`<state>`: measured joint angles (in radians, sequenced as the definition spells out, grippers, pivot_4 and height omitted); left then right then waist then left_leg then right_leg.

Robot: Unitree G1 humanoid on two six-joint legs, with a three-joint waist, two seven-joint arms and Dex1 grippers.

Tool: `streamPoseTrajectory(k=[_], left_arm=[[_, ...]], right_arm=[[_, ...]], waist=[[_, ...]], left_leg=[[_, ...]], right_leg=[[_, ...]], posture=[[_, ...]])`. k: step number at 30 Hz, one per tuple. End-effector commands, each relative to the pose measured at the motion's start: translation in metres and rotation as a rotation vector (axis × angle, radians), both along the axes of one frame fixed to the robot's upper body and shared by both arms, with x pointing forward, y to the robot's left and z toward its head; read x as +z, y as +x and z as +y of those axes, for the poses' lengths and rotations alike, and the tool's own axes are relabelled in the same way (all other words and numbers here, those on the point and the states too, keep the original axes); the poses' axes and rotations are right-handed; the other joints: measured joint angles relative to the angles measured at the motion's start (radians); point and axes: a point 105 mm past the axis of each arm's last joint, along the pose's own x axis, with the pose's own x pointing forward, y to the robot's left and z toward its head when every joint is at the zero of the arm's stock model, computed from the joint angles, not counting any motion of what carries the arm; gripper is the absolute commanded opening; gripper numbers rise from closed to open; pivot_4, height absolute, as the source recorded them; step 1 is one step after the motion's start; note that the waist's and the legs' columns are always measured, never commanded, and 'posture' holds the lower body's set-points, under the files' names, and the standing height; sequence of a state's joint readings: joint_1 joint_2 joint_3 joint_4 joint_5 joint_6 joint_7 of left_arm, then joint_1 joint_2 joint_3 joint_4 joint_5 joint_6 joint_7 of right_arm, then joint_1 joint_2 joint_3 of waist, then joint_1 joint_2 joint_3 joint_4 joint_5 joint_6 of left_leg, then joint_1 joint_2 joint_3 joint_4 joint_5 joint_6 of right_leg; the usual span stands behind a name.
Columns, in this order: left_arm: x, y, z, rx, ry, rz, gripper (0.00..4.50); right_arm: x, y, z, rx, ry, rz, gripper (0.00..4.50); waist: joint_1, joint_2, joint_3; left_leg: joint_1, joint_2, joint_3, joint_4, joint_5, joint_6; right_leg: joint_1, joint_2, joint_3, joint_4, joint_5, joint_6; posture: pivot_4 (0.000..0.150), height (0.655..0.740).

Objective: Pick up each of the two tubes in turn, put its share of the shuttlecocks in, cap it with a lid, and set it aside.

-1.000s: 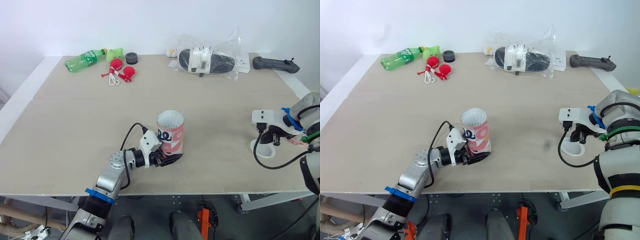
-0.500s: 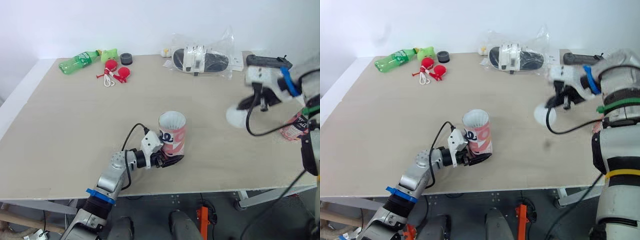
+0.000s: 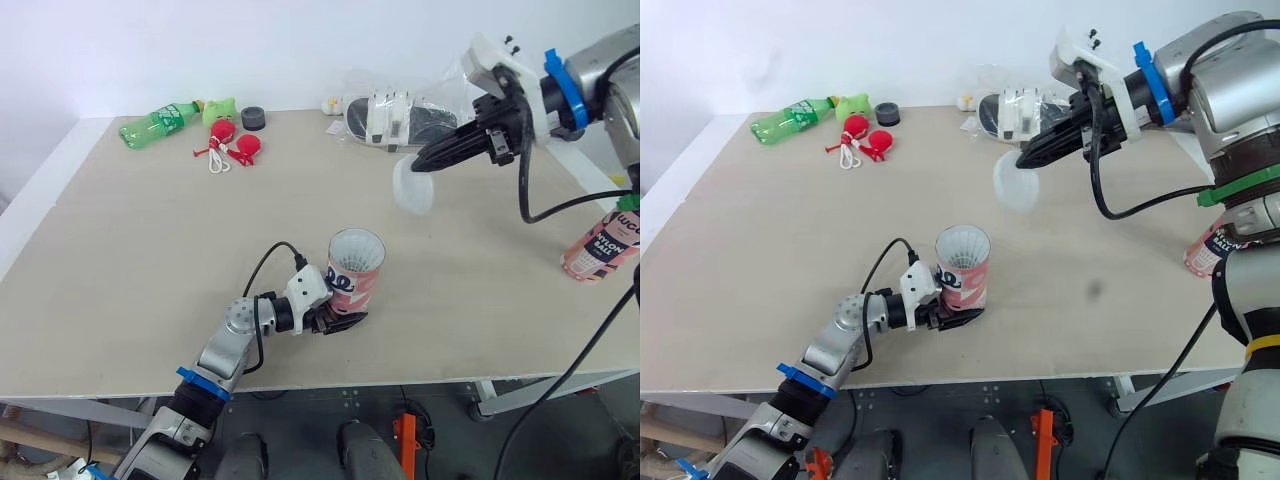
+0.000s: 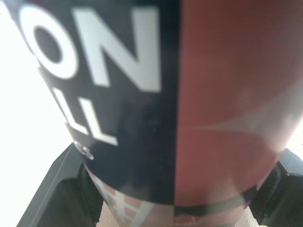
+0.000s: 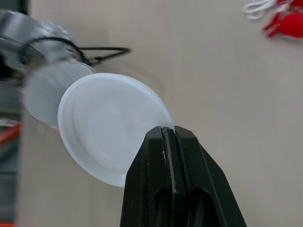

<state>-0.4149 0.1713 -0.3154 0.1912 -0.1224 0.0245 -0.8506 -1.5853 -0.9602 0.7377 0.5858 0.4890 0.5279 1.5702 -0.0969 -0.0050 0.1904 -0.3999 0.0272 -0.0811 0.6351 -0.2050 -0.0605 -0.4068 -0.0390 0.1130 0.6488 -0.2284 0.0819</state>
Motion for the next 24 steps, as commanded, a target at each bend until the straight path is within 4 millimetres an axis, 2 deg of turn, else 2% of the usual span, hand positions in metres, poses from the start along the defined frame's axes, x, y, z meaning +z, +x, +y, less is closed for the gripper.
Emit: streamPoseTrajectory(k=[1,15,24], left_arm=[[-0.017,0.004,0.006,0.029,0.047,0.066,3.13],[-0.021,0.006,0.004,0.023,0.084,0.072,3.13],[-0.023,0.003,0.001,0.01,0.098,0.077,3.13]], right_arm=[[0.013,-0.015,0.014,0.079,-0.023,0.014,0.03],[0.01,-0.025,0.056,0.254,-0.186,-0.019,0.03],[-0.004,-0.027,0.064,0.297,-0.249,0.008,0.03]], waist=[[0.0,0.0,0.0],[0.0,0.0,0.0],[0.01,0.0,0.0]], left_leg=[[0.0,0.0,0.0,0.0,0.0,0.0],[-0.001,0.0,0.0,0.0,0.0,0.0],[-0.001,0.0,-0.001,0.0,0.0,0.0]], right_leg=[[0.0,0.0,0.0,0.0,0.0,0.0],[-0.001,0.0,0.0,0.0,0.001,0.001],[-0.001,0.0,0.0,0.0,0.001,0.001]], posture=[[0.15,0.74],[0.15,0.74],[0.15,0.74]])
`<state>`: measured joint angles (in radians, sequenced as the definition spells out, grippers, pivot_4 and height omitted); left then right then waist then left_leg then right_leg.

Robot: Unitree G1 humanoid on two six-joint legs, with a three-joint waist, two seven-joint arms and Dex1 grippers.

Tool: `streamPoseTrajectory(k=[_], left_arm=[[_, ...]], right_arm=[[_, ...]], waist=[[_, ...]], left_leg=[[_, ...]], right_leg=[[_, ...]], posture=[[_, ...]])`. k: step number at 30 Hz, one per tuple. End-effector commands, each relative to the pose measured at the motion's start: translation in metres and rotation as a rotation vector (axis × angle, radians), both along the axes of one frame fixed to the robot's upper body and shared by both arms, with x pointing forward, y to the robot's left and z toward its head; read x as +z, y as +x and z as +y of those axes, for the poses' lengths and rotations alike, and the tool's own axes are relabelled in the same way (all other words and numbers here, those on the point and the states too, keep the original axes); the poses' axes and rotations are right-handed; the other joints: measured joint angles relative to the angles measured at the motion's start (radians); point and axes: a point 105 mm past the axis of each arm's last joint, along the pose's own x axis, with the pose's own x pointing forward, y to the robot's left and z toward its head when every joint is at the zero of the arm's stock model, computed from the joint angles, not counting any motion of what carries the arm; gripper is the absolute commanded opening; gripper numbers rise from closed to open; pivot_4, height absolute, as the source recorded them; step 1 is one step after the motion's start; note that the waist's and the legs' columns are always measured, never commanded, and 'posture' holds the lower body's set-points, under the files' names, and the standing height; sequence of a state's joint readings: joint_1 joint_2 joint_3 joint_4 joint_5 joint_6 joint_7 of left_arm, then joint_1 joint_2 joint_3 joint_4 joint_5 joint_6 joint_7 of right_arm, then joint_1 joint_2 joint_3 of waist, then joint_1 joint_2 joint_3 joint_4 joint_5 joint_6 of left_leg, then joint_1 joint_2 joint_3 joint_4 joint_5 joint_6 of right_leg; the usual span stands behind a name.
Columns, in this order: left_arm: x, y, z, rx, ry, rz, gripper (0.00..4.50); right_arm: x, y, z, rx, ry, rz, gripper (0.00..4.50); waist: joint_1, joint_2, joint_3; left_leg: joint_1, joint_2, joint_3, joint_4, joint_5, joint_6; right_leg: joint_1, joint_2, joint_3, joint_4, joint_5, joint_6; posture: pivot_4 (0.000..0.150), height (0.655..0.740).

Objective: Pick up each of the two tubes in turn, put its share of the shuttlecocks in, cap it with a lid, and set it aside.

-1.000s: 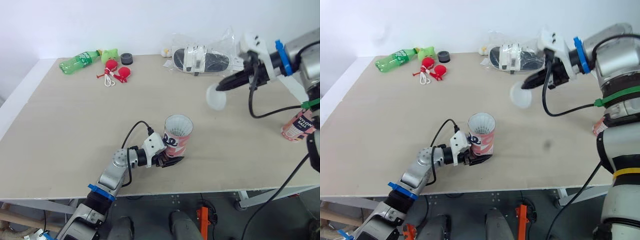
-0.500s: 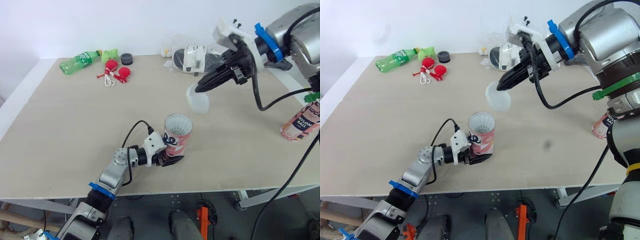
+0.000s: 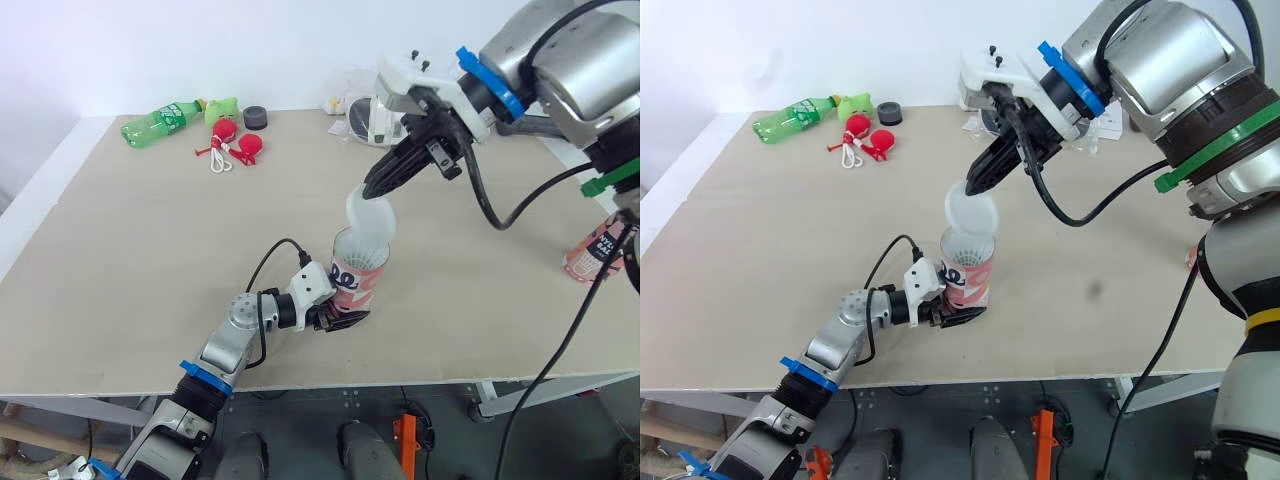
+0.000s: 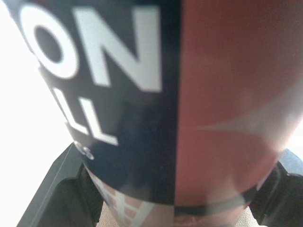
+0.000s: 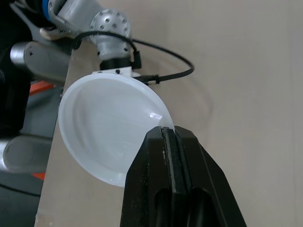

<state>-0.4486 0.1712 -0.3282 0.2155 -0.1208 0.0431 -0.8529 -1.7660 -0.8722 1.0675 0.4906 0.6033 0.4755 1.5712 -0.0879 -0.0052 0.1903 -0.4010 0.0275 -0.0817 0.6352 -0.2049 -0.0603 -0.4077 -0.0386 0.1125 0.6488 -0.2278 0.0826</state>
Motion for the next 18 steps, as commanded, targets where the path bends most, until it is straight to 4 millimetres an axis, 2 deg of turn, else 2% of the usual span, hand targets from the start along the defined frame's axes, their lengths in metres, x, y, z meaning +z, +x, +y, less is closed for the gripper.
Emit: streamPoseTrajectory(k=[1,12,18], left_arm=[[-0.023,-0.001,0.005,0.022,0.079,0.068,3.13],[-0.024,-0.002,0.004,0.017,0.084,0.071,3.13],[-0.025,-0.003,0.004,0.019,0.083,0.078,3.13]], right_arm=[[0.006,-0.01,0.006,0.069,-0.021,0.002,0.03],[-0.016,-0.005,0.011,0.135,-0.111,-0.007,0.03],[-0.021,-0.003,0.011,0.165,-0.131,-0.028,0.03]], waist=[[0.001,0.0,0.0],[0.005,0.0,0.0],[0.007,0.0,0.0]], left_leg=[[0.0,0.0,0.0,0.0,0.0,0.0],[0.0,0.0,0.0,0.0,0.0,0.0],[0.0,0.0,0.0,0.0,0.0,0.0]], right_leg=[[0.0,0.0,0.0,0.0,0.0,0.0],[0.0,0.0,0.0,0.0,0.0,0.0],[0.0,0.0,0.0,0.0,0.0,0.0]], posture=[[0.15,0.74],[0.15,0.74],[0.15,0.74]])
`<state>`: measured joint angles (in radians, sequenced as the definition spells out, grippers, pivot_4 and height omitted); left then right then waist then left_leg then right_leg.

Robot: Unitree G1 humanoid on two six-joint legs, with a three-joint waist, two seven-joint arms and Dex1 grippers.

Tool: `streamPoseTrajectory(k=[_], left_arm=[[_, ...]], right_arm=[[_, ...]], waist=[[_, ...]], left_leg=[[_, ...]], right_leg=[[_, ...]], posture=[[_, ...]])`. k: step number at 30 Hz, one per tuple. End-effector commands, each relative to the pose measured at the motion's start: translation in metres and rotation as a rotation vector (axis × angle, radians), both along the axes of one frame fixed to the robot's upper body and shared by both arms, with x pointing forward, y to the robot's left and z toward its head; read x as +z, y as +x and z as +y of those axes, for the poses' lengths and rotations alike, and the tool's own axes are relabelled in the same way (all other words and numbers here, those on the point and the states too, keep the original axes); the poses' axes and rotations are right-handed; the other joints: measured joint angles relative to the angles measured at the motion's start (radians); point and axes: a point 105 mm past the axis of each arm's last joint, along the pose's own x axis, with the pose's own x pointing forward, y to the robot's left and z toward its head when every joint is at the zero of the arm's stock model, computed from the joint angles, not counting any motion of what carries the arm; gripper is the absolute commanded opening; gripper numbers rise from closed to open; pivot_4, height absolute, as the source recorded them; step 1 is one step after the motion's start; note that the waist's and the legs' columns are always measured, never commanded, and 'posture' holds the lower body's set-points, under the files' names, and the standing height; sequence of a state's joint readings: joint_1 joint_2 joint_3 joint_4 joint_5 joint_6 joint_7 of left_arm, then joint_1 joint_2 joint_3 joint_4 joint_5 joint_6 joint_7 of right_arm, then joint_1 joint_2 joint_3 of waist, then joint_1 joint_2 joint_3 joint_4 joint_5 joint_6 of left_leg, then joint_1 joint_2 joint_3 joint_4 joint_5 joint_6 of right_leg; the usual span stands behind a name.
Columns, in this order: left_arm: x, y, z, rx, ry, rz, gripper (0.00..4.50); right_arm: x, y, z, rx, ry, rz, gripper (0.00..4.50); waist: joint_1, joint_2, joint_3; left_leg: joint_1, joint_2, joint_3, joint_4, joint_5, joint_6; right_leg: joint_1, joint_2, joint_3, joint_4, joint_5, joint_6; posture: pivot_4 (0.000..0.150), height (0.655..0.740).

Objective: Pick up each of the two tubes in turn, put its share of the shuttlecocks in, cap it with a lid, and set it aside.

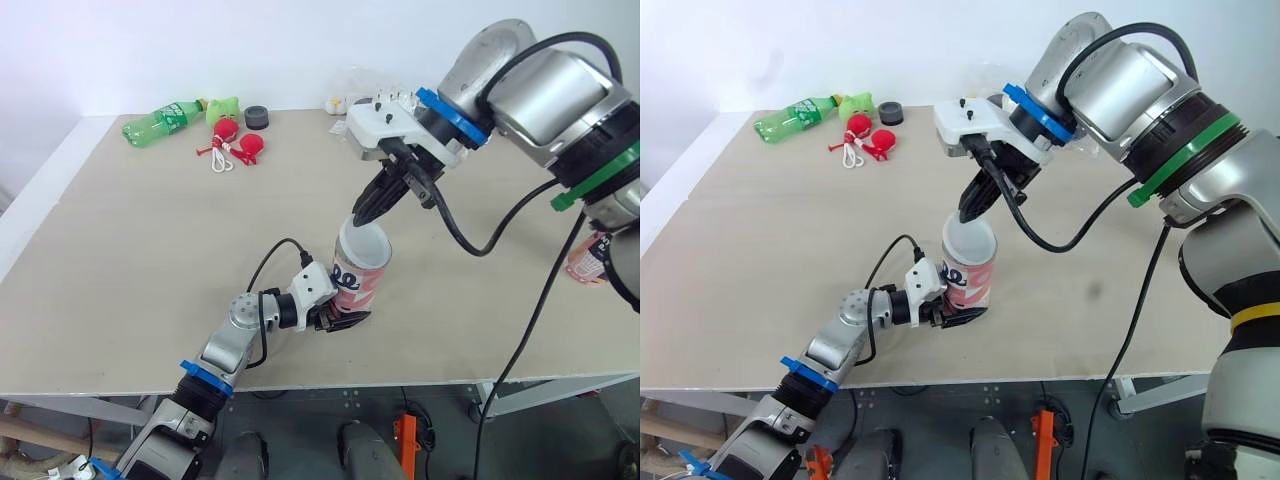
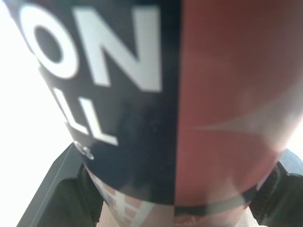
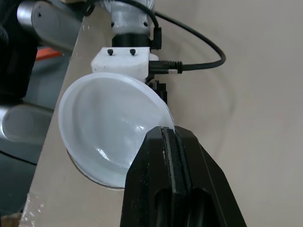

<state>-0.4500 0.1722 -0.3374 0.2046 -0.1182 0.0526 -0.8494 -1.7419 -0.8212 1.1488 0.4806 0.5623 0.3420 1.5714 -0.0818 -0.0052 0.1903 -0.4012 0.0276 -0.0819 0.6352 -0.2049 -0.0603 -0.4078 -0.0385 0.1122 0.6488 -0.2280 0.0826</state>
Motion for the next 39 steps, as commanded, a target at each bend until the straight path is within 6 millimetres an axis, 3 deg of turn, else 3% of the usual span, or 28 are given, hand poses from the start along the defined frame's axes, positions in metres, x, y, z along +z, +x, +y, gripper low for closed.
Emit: streamPoseTrajectory(k=[1,19,39], left_arm=[[-0.026,-0.002,0.006,0.025,0.077,0.081,3.13],[-0.027,-0.003,0.006,0.018,0.076,0.09,3.13],[-0.028,-0.003,0.003,0.007,0.075,0.096,3.13]], right_arm=[[0.005,-0.004,-0.001,0.05,-0.022,-0.006,0.03],[0.026,-0.009,0.006,0.078,0.018,-0.054,0.03],[0.02,-0.009,-0.003,0.069,-0.024,-0.059,0.03]], waist=[[0.001,0.0,0.0],[0.001,0.0,0.0],[0.003,0.0,0.0]], left_leg=[[0.0,0.0,0.0,0.0,0.0,0.0],[0.0,0.0,0.0,0.0,0.0,0.0],[0.0,0.0,0.0,0.0,0.0,0.0]], right_leg=[[0.0,0.0,0.0,0.0,0.0,0.0],[0.0,0.0,0.0,0.0,0.0,0.0],[0.0,0.0,0.0,0.0,-0.001,-0.001]], posture=[[0.15,0.74],[0.15,0.74],[0.15,0.74]])
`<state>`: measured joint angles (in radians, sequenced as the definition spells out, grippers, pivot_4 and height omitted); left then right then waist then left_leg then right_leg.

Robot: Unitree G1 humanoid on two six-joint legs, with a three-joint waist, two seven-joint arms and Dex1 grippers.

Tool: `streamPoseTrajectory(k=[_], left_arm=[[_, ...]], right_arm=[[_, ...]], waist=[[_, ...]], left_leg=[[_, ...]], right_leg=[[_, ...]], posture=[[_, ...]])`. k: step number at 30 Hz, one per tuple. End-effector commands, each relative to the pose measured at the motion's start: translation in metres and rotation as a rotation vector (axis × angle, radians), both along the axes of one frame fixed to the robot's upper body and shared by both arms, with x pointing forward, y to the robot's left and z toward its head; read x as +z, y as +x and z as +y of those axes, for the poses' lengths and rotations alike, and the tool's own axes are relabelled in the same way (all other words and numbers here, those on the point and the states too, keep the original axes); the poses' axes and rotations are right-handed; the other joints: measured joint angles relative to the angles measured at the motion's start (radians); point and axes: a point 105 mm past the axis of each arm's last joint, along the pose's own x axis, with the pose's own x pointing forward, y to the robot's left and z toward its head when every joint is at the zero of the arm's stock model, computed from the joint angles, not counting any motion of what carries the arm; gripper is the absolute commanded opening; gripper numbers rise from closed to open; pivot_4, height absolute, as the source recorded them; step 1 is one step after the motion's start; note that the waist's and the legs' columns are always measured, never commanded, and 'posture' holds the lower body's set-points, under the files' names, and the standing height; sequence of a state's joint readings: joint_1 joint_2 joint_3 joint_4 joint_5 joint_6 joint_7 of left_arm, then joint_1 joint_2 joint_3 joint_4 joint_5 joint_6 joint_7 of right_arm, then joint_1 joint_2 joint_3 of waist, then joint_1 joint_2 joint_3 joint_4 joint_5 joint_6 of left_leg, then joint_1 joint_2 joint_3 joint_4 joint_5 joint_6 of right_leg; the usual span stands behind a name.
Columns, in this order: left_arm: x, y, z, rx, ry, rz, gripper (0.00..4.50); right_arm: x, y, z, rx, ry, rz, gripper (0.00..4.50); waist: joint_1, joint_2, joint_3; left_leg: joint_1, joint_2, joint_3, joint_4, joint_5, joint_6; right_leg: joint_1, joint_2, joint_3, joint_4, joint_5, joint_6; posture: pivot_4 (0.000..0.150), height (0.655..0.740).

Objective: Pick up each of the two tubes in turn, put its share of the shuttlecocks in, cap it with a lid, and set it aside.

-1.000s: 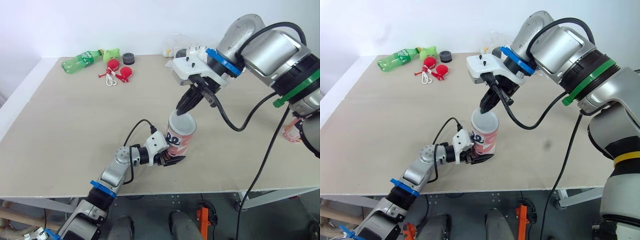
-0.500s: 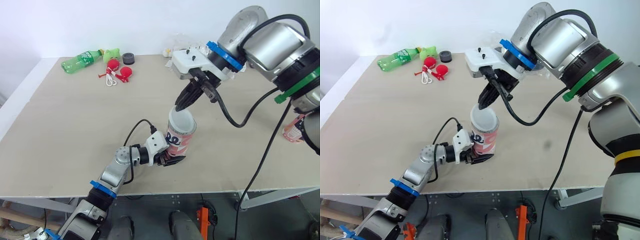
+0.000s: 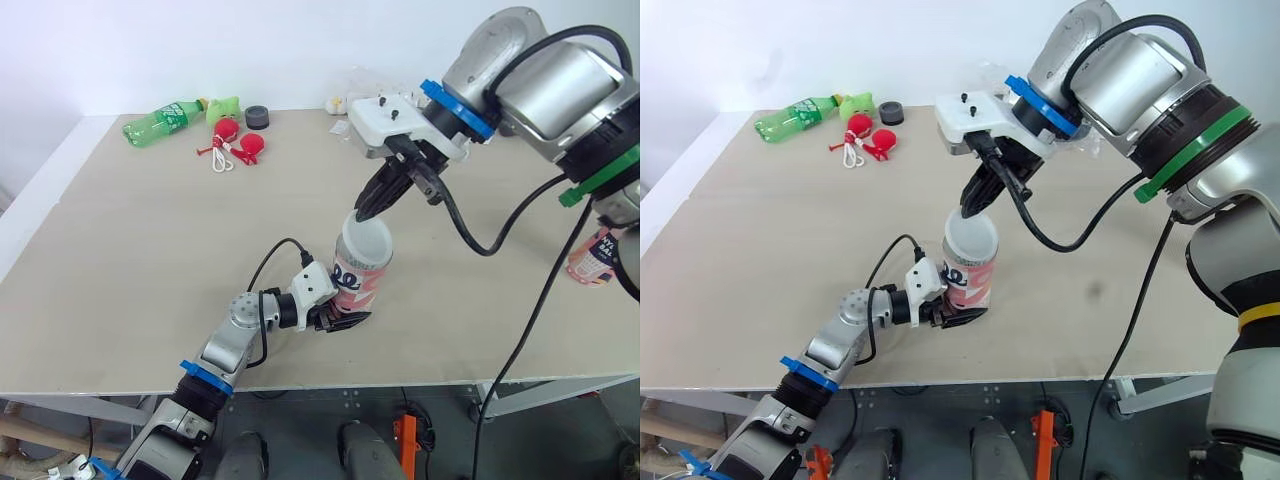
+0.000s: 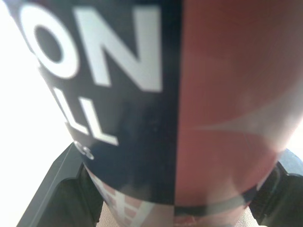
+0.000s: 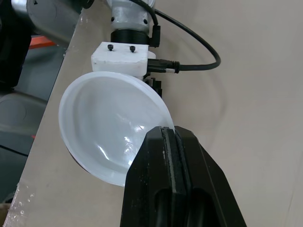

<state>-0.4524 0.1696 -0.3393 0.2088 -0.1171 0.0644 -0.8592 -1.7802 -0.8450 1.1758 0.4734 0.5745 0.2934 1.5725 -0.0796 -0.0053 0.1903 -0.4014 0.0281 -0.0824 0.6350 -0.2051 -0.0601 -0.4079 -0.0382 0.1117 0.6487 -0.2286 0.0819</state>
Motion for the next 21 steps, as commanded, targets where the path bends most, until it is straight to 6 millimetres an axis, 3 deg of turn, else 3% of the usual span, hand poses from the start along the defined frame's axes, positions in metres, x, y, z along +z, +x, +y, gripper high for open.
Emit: streamPoseTrajectory(k=[1,17,20,21], left_arm=[[-0.026,-0.002,0.004,0.018,0.068,0.082,3.13],[-0.026,-0.003,0.005,0.025,0.065,0.082,3.13],[-0.026,-0.003,0.005,0.025,0.065,0.084,3.13],[-0.026,-0.003,0.005,0.025,0.065,0.084,3.13]], right_arm=[[0.009,-0.006,-0.002,0.035,-0.016,-0.007,0.03],[-0.011,-0.002,-0.008,0.047,-0.071,0.012,0.03],[-0.01,-0.002,-0.008,0.051,-0.067,0.007,0.87],[-0.01,-0.001,-0.008,0.051,-0.065,0.003,1.34]], waist=[[0.0,0.0,0.0],[0.002,0.0,0.0],[0.002,0.0,0.0],[0.002,0.0,0.0]], left_leg=[[0.0,0.0,0.0,0.0,0.0,0.0],[0.0,0.0,0.0,0.0,0.0,0.0],[0.0,0.0,0.0,0.0,0.0,0.0],[0.0,0.0,0.0,0.0,0.0,0.0]], right_leg=[[0.0,0.0,0.0,0.0,0.0,0.0],[0.0,0.0,0.0,0.0,0.0,0.0],[0.0,0.0,0.0,0.0,0.0,0.0],[0.0,0.0,0.0,0.0,0.0,0.0]], posture=[[0.15,0.74],[0.15,0.74],[0.15,0.74],[0.15,0.74]])
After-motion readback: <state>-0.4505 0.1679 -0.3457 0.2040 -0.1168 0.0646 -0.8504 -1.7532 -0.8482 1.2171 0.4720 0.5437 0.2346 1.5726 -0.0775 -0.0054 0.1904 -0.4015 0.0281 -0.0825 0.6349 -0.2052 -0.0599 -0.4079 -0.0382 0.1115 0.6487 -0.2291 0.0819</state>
